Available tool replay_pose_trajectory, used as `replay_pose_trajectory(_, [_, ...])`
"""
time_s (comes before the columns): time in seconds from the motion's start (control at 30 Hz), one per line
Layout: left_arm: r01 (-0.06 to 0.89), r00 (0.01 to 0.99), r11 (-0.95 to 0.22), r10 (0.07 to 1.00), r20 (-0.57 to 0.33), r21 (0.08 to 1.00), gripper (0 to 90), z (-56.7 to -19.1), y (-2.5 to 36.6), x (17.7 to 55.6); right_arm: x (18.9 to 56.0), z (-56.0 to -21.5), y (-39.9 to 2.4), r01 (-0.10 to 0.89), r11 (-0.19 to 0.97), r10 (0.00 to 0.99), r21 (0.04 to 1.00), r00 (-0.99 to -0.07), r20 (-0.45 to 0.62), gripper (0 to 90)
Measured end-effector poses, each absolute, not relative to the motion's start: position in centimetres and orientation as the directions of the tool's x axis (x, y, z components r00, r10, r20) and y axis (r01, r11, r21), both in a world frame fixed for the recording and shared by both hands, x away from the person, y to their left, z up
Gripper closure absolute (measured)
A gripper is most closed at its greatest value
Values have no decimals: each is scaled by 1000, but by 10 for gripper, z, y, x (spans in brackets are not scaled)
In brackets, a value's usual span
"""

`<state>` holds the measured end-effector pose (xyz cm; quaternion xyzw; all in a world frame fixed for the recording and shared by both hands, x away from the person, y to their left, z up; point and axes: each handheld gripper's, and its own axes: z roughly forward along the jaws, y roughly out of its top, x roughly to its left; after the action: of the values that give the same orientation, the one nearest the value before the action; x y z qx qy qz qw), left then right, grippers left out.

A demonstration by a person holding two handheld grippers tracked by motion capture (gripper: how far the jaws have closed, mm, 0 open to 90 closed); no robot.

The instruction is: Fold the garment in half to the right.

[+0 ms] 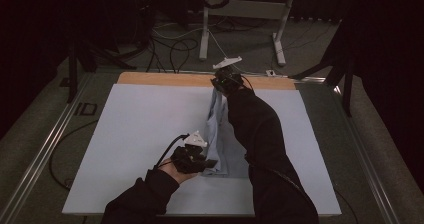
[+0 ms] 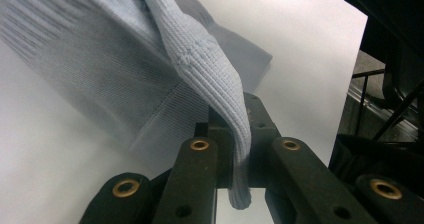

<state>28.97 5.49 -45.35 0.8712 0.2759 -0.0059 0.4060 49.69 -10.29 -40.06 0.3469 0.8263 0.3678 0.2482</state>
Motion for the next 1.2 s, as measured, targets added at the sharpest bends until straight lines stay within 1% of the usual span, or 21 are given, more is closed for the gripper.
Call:
replay_pose_trajectory(0.23, [469, 860, -547, 462, -217, 694, 861, -455, 37, 293, 495, -402, -118, 394, 475, 763, 787, -631, -144, 878])
replay_pose_trajectory(0.5, [472, 863, -564, 453, -224, 677, 860, -465, 15, 296, 495, -410, -141, 404, 461, 770, 790, -624, -131, 878])
replay_pose_trajectory(0.8, [475, 861, -582, 463, -212, 660, 860, -477, -9, 298, 496, -424, -150, 422, 471, 771, 775, -624, -128, 878])
replay_pose_trajectory(1.2, [494, 844, -568, 497, -203, 659, 860, -492, -24, 298, 502, -444, -163, 440, 446, 766, 779, -638, -78, 877])
